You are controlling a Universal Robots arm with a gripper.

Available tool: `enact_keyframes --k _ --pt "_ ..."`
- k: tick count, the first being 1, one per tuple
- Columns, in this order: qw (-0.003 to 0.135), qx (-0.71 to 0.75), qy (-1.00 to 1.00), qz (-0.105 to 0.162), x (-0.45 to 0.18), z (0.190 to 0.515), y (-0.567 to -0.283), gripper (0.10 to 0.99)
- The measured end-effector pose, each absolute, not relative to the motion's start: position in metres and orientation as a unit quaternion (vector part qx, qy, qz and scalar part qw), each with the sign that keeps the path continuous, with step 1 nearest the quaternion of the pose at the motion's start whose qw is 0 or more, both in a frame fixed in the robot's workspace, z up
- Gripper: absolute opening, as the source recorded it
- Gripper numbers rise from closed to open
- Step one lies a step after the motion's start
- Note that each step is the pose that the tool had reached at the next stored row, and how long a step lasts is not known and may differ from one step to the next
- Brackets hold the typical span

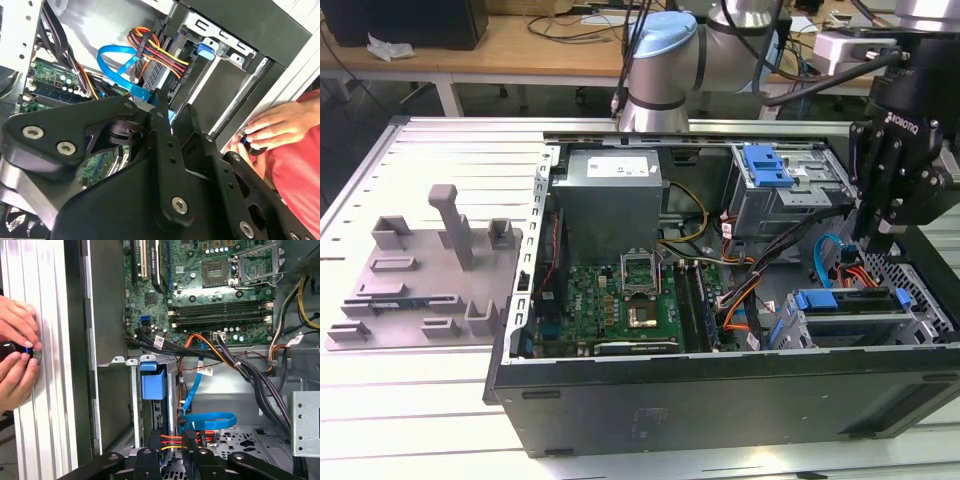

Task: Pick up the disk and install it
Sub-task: 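Insert the second disk wire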

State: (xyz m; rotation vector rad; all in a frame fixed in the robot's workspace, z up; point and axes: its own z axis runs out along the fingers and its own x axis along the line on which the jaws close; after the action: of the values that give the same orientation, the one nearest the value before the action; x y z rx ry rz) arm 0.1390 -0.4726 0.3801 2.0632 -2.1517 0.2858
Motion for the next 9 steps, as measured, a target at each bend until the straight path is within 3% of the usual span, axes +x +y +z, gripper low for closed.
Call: enact_keyframes --k 9 --pt "0.075 0.689 -0.714 0.098 0.1369 0.3725 -0.4684 0.318"
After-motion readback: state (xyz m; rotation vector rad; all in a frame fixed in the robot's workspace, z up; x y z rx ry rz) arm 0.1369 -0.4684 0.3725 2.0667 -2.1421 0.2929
